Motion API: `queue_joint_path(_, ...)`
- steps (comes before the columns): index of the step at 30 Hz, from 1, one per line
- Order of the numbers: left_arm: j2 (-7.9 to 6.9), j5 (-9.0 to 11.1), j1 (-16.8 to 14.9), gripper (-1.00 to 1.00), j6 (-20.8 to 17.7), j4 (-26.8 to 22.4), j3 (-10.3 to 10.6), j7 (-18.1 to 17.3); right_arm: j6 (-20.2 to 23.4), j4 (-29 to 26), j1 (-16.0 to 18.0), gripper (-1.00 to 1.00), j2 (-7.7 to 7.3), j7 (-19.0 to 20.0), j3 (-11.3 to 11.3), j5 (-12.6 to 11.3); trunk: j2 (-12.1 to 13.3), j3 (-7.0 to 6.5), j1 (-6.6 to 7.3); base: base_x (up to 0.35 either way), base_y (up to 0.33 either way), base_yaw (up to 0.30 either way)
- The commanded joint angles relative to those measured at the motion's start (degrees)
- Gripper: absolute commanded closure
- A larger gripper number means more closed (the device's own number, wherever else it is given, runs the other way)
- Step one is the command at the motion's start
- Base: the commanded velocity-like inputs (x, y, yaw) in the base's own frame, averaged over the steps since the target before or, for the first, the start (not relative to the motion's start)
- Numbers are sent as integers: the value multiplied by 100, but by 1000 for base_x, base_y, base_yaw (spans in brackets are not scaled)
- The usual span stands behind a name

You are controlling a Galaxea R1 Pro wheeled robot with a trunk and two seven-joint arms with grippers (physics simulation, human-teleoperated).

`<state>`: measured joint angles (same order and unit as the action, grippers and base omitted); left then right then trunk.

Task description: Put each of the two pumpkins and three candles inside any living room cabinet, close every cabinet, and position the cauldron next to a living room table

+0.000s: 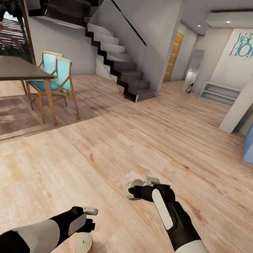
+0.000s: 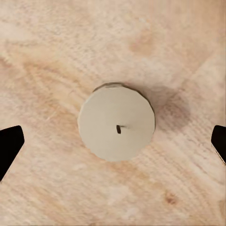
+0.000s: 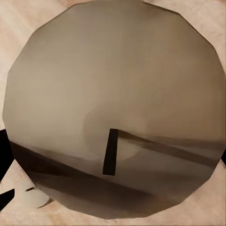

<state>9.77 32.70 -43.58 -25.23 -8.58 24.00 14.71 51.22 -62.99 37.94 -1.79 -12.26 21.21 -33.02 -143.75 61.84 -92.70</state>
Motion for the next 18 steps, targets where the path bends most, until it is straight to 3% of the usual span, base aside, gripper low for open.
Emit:
queue_joint_path(1, -2, 61, -1, -100, -25, -12, 43, 39, 6, -18, 4, 100, -6, -60, 16, -68, -2, 5, -1, 128, 3, 0)
queue_joint_path(6, -2, 61, -1, -100, -44, -13, 46, 35, 3, -36, 5, 100, -6, -57, 20, -73, -2, 5, -1, 46, 1, 0)
queue_joint_path(18, 7, 61, -1, -100, -70, -4, 52, 32, 4, -38, 4, 100, -6, -57, 22, -73, -18, 271, -32, 2, 0, 0)
